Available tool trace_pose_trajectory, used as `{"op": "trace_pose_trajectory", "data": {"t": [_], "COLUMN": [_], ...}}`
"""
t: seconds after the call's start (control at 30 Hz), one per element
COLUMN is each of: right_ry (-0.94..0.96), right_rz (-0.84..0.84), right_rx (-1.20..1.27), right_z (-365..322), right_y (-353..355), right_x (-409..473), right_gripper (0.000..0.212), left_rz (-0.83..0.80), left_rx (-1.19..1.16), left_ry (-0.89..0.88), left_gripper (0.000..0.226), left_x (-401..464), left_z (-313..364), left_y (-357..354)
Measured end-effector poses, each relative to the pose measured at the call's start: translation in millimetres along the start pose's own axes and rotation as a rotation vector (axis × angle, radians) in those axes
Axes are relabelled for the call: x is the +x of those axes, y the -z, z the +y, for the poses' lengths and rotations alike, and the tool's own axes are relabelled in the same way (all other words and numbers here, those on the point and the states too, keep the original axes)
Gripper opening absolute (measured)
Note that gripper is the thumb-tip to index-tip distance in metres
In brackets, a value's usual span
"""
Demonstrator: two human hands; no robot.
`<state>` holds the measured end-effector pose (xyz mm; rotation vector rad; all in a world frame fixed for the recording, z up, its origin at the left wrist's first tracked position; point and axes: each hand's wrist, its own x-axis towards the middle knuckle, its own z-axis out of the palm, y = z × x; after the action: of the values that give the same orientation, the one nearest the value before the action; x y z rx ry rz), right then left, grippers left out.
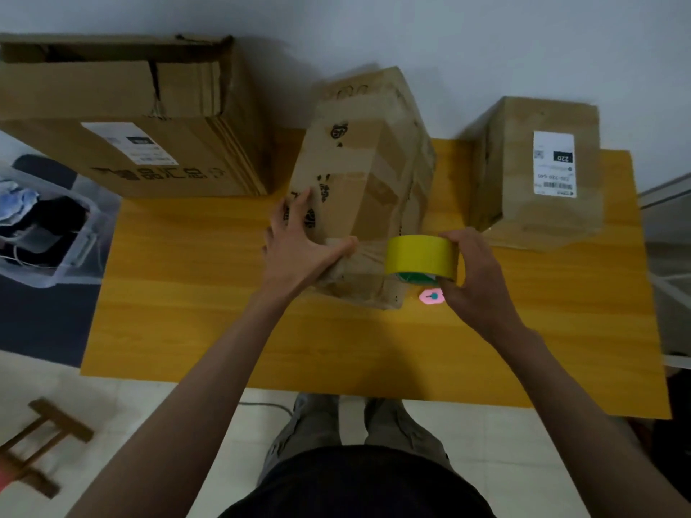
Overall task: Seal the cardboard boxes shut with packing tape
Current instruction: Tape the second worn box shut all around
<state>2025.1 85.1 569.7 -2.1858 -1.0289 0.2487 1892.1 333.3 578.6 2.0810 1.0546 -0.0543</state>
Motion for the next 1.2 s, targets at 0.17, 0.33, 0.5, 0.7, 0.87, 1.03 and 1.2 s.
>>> {"op": "trace_pose_trajectory", "data": {"t": [0.17, 0.33, 0.5, 0.7, 0.87, 1.03, 1.2], "right_ry": [-0.054, -0.244, -0.299, -0.236, -0.21, -0.203, -0.214], "right_rz": [0.087, 0.137, -0.022, -0.104, -0.079, -0.082, -0.095], "right_rx": [-0.109, -0.104, -0.087, -0.115, -0.126, -0.163, -0.157], "right_z": [23, 70, 82, 92, 93, 97, 99], "right_y": [0, 6, -28, -43, -44, -41, -47], "right_x": [-17, -46, -48, -31, -22, -23, -20], "right_gripper": [0.048, 0.05, 0.052, 0.043, 0.042, 0.044, 0.044], "left_rz": [-0.043, -0.144, -0.299, -0.363, -0.391, -0.097, 0.187], "left_rx": [-0.108, -0.397, -0.632, -0.71, -0.731, -0.512, 0.35], "left_ry": [0.004, 0.064, 0.198, 0.213, 0.211, 0.123, -0.234], "left_gripper": [0.11, 0.099, 0.109, 0.109, 0.111, 0.088, 0.07], "left_x": [18, 30, 25, 37, 40, 28, -3], "left_z": [-21, -56, -96, -130, -143, -138, -97], "left_y": [12, 18, -1, -9, -12, -23, -63]}}
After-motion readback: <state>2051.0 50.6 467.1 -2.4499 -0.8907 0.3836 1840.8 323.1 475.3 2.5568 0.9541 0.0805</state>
